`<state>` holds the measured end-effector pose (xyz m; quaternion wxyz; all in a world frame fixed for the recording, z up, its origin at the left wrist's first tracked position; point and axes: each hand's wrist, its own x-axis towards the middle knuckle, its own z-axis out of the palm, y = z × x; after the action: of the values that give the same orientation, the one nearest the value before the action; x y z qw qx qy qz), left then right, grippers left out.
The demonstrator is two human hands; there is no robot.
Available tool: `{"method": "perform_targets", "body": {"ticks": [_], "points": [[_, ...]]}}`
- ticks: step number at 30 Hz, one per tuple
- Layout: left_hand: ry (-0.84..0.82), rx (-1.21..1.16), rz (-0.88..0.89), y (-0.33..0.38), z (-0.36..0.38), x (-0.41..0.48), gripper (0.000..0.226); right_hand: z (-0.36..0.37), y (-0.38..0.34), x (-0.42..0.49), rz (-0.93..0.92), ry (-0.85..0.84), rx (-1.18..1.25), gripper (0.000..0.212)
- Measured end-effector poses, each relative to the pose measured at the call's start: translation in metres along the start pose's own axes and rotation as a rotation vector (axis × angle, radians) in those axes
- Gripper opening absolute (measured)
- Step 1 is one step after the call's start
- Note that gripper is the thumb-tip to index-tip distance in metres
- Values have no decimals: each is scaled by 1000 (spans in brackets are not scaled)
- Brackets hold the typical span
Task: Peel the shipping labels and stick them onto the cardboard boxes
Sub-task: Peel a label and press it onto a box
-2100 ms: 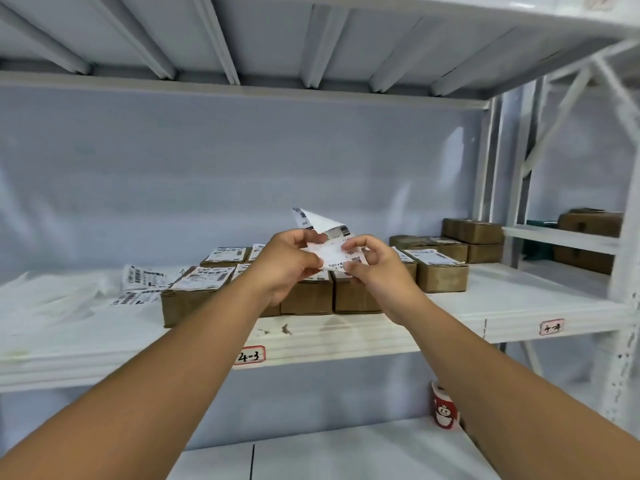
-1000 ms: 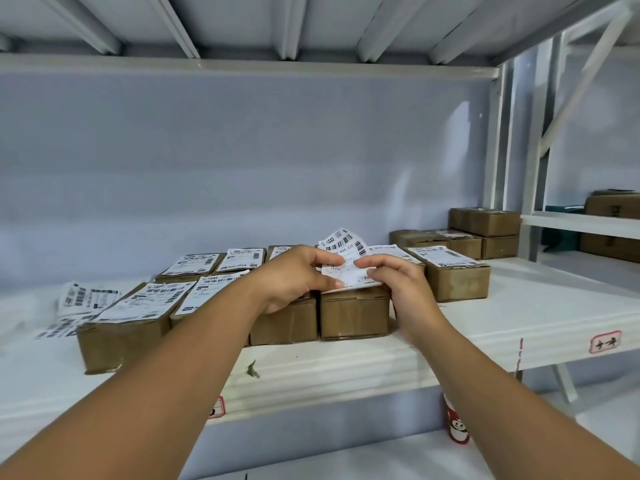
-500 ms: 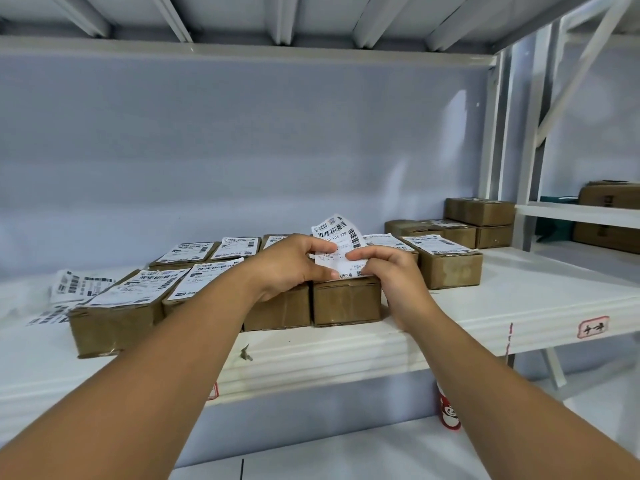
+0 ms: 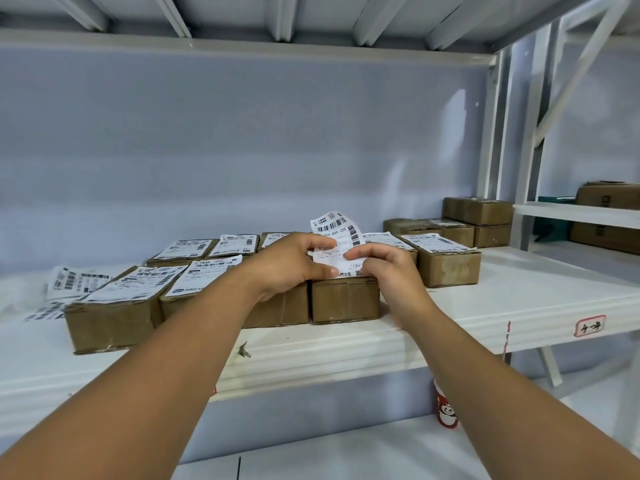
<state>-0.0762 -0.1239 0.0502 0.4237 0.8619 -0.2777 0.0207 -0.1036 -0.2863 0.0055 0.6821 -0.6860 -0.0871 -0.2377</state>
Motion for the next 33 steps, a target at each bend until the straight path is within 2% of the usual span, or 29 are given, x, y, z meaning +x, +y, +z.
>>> {"method": "perform_targets", "body": {"ticks": [6, 11, 16, 21, 27, 30, 33], "points": [[-3, -14, 16, -1, 0, 1, 51, 1, 0, 0, -18, 13, -53, 36], [8, -100, 49, -8, -2, 1, 38, 0, -2, -1, 1, 23, 54, 34], [7, -152, 75, -8, -2, -2, 46, 0, -1, 1, 31, 15, 127, 33], [13, -189, 77, -4, 0, -5, 52, -1, 0, 3, 10, 11, 148, 24], [11, -380, 65, 1, 3, -9, 36, -1, -3, 1, 14, 25, 197, 25], [28, -327, 56, 0, 3, -9, 40, -2, -6, -2, 48, 27, 259, 28], [44, -215, 59, -2, 4, -6, 41, -2, -6, -2, 49, 30, 253, 21]]}}
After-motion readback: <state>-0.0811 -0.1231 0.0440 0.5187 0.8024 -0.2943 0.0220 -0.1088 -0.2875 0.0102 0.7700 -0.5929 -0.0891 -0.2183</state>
